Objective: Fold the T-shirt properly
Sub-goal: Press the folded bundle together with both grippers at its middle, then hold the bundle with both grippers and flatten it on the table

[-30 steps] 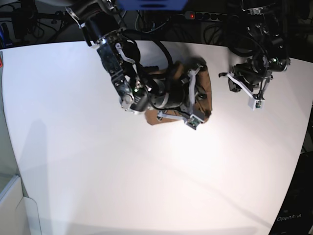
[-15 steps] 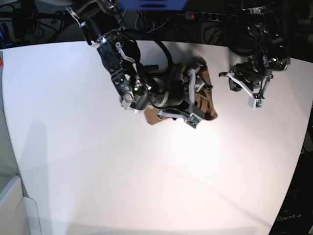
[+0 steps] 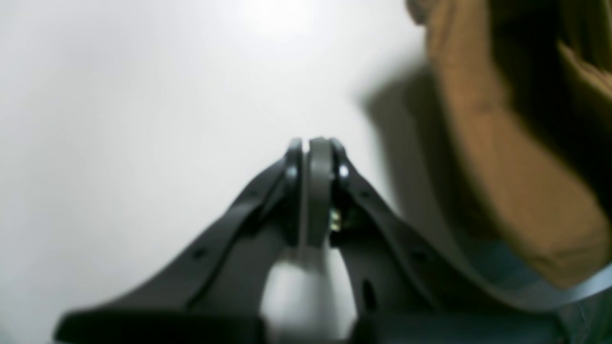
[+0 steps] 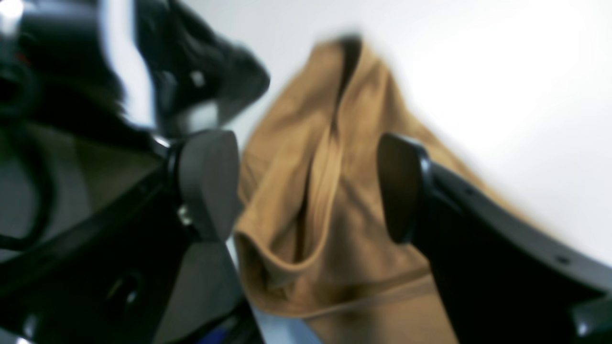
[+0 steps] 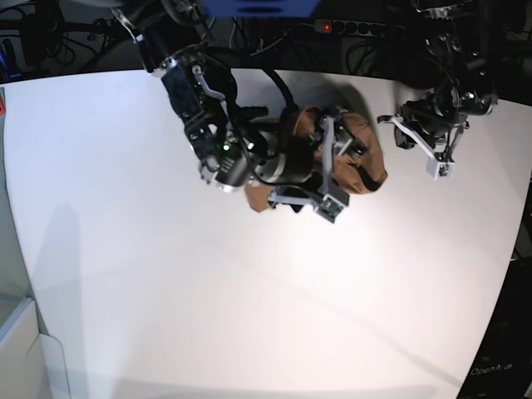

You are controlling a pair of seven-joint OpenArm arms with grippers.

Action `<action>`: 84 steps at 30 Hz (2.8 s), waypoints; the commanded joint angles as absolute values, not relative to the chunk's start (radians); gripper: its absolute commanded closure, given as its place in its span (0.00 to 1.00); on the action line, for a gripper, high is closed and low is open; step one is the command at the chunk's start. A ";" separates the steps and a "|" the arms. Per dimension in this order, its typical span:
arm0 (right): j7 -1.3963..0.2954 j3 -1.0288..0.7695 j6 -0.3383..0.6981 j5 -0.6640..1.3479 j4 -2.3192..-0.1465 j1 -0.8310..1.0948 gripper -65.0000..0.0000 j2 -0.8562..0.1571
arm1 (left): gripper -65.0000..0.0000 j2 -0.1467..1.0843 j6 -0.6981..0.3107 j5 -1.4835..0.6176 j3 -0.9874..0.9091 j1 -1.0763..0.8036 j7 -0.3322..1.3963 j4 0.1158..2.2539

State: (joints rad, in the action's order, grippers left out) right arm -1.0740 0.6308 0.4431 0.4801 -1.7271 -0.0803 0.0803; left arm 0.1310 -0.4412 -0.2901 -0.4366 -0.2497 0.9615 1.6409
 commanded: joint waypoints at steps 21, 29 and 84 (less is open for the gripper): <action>-0.926 0.624 0.444 0.499 -1.661 -0.065 0.99 -0.088 | 0.96 0.188 -0.496 -0.308 -0.441 -0.271 0.960 1.675; -0.903 0.625 0.444 0.499 -1.626 -0.111 1.00 -0.143 | 0.96 0.189 -0.698 -0.295 -0.432 -0.262 1.067 1.687; -0.854 0.705 0.450 0.498 -1.538 -0.380 1.00 -0.495 | 0.96 0.004 -0.698 0.077 -0.295 0.145 0.978 1.310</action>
